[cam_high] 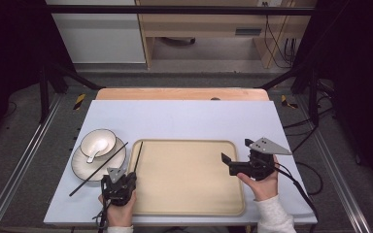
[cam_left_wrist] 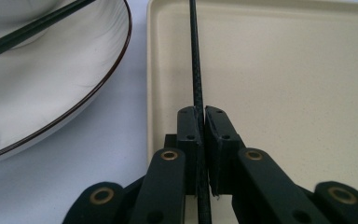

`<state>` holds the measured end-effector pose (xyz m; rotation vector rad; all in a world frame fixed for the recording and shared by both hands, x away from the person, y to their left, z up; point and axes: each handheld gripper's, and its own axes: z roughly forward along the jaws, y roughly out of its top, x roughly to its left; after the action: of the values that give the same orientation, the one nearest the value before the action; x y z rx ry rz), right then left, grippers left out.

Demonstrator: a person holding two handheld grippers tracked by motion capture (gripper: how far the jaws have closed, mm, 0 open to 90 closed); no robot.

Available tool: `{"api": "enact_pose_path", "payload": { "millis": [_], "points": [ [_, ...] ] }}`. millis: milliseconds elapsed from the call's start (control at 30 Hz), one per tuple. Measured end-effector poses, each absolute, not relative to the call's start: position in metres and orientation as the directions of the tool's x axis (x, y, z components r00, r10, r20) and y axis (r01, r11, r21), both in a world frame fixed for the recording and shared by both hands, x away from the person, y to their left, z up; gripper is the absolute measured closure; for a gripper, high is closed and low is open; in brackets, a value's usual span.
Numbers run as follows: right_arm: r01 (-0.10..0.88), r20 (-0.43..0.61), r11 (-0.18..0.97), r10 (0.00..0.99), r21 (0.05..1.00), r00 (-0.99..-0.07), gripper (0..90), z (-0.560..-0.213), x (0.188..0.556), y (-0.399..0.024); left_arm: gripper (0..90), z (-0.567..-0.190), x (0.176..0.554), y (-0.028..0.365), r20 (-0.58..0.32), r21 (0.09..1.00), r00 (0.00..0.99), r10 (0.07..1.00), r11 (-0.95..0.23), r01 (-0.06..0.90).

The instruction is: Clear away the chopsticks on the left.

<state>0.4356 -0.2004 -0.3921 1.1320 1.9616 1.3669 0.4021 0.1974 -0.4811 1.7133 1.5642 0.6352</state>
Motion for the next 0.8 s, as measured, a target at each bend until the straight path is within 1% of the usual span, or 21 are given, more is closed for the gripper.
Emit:
{"api": "enact_pose_path", "payload": {
  "millis": [267, 433, 633, 733, 800],
  "points": [
    [0.350, 0.062, 0.154, 0.843, 0.924, -0.535, 2.8, -0.392, 0.436, -0.200, 83.0, -0.481, 0.402, 0.196, -0.105, 0.777, 0.159, 0.982, -0.019, 0.629],
    [0.349, 0.063, 0.152, 0.843, 0.925, -0.534, 2.8, -0.391, 0.435, -0.202, 78.5, -0.479, 0.402, 0.196, -0.109, 0.785, 0.178, 0.978, -0.025, 0.619],
    [0.346, 0.064, 0.146, 0.846, 0.927, -0.530, 2.7, -0.389, 0.434, -0.203, 69.9, -0.464, 0.401, 0.199, -0.112, 0.813, 0.226, 0.968, -0.042, 0.581],
    [0.343, 0.067, 0.140, 0.847, 0.929, -0.528, 2.7, -0.389, 0.434, -0.204, 63.6, -0.453, 0.402, 0.200, -0.095, 0.830, 0.250, 0.964, -0.062, 0.555],
    [0.339, 0.067, 0.138, 0.846, 0.930, -0.529, 2.6, -0.388, 0.433, -0.204, 58.8, -0.446, 0.402, 0.202, -0.104, 0.842, 0.278, 0.955, -0.064, 0.535]
  ]
}}
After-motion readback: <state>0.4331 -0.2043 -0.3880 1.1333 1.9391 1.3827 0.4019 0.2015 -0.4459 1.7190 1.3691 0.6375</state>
